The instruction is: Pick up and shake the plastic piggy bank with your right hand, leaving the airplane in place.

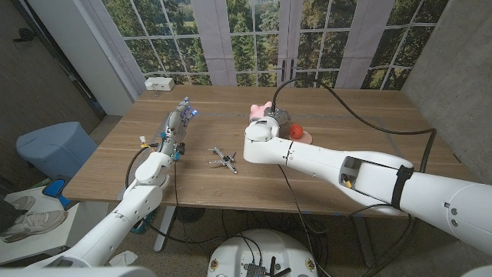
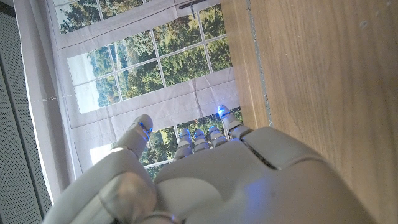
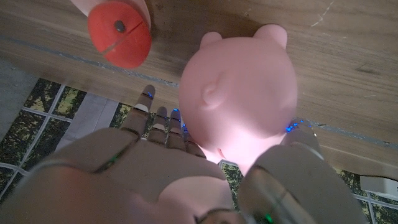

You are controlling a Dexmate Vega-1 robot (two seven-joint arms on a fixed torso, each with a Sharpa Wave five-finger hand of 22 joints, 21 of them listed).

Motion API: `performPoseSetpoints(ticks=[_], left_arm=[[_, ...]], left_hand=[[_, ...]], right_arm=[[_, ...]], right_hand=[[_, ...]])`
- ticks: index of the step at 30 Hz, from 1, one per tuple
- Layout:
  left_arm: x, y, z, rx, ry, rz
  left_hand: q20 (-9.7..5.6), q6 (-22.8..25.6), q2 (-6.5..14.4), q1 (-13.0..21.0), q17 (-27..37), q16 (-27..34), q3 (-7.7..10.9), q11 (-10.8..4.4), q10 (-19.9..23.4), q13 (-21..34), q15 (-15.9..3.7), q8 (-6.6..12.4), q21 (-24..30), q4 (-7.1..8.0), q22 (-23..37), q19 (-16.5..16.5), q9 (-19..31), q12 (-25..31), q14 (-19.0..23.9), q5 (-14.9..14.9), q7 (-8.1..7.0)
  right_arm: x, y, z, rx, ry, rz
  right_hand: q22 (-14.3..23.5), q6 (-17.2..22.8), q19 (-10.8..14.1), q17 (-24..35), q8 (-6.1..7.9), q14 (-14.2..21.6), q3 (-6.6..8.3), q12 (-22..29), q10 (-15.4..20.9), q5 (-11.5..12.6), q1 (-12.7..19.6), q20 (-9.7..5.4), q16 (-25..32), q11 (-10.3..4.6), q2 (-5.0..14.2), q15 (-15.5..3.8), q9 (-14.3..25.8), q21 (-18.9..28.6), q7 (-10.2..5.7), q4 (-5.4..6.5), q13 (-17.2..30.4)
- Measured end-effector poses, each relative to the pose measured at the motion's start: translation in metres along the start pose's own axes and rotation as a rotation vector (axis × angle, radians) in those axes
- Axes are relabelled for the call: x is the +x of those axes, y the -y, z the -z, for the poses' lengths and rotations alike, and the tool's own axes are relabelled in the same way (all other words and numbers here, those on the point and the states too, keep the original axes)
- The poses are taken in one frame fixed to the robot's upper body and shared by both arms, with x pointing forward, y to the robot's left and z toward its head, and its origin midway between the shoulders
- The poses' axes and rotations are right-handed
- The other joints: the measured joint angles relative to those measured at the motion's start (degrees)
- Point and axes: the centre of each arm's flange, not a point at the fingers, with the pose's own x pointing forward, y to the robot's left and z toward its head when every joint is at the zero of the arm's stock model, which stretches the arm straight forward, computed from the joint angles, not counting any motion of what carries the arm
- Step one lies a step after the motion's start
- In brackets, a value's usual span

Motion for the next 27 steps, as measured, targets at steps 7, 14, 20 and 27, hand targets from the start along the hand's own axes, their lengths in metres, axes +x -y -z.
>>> performPoseSetpoints(ticks=[7,14,20,27], left_arm=[[0.000,0.001,0.000,0.000,-0.001,-0.002],[0.002,0.002,-0.001,0.000,0.001,0.000],[0.004,0.002,-0.001,0.000,-0.002,-0.001],[0.005,0.001,0.000,0.000,-0.002,-0.001]], left_hand=[[-0.01,0.0,0.3,0.3,0.0,0.0,0.01,0.00,0.0,0.0,0.00,0.00,-0.2,-0.34,0.0,0.4,0.0,0.0,0.0,0.0,0.00],[0.00,0.0,0.3,0.3,0.0,0.0,-0.08,0.00,0.0,0.0,0.00,0.00,-0.4,-0.53,0.0,0.4,0.0,0.0,0.0,0.0,0.00],[-0.22,0.0,0.3,0.3,0.0,0.0,-0.06,0.00,0.0,0.0,0.00,0.00,-0.4,-0.88,0.0,0.6,0.0,0.0,0.0,0.0,0.00],[-0.30,0.0,0.1,0.5,0.0,0.0,-0.30,0.00,0.0,0.0,0.00,0.00,-0.4,-1.11,0.0,0.7,0.0,0.0,0.0,0.0,0.00]], right_arm=[[0.003,-0.004,0.001,-0.018,0.012,0.012],[0.006,-0.005,0.003,-0.029,0.031,0.040],[0.011,-0.006,0.003,-0.043,0.040,0.049],[0.016,-0.009,0.004,-0.044,0.058,0.060]], right_hand=[[1.3,8.1,10.4,7.6,4.63,16.9,3.82,4.8,10.8,-3.1,4.7,-6.05,11.9,-8.40,-2.85,-8.24,1.2,4.2,-1.95,-2.93,4.3],[5.0,18.2,15.7,12.9,10.41,25.1,4.05,9.7,19.5,-7.3,9.3,-8.97,28.7,-9.30,-7.47,-5.73,2.4,10.9,-3.88,-2.70,8.9],[9.6,24.6,19.2,19.5,16.08,32.1,4.05,18.4,28.0,-6.7,9.6,-11.24,36.2,-0.80,-7.76,-2.20,2.1,19.4,2.51,-2.70,10.9],[10.9,27.1,20.2,30.2,17.86,35.2,4.04,20.3,31.6,-5.7,10.9,-11.88,37.8,2.77,-9.05,0.17,1.2,23.6,5.01,-2.70,10.9]])
